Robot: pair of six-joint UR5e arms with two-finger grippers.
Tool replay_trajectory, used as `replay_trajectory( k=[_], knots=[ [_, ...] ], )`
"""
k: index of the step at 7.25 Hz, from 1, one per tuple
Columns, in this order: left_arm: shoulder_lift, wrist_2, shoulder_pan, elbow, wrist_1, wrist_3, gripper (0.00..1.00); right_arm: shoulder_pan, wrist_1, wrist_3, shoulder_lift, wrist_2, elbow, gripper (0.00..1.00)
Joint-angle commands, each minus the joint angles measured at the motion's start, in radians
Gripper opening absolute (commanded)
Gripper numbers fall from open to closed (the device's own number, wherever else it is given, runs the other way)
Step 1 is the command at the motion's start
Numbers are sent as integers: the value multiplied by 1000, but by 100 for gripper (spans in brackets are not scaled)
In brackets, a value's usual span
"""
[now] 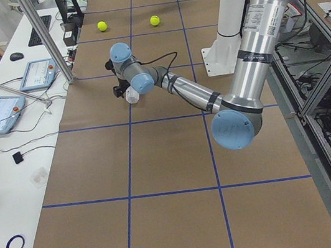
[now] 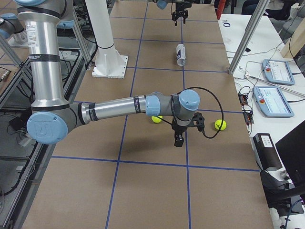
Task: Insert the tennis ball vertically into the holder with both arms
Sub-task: 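Reach the left gripper down to the clear Wilson can lying on its side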
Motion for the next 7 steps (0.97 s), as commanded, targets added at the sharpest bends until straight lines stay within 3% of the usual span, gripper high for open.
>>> replay_trajectory(
  k=[1, 2, 3, 5, 7],
  knots=[
    [-217, 147, 168, 64, 54, 1, 100, -2, 38, -1, -9, 44, 0, 100],
    [-292, 149, 179, 122, 118, 36, 100, -9, 46, -6, -13, 80, -3, 100],
    [-361, 152, 198, 221, 122, 181, 100, -20, 49, -7, -15, 87, 0, 100],
    [-525, 177, 218, 393, 192, 245, 100, -22, 115, -4, -23, 82, -15, 100],
    [-569, 258, 254, 414, 295, 410, 99, -20, 189, -4, -53, 88, -6, 100]
  ],
)
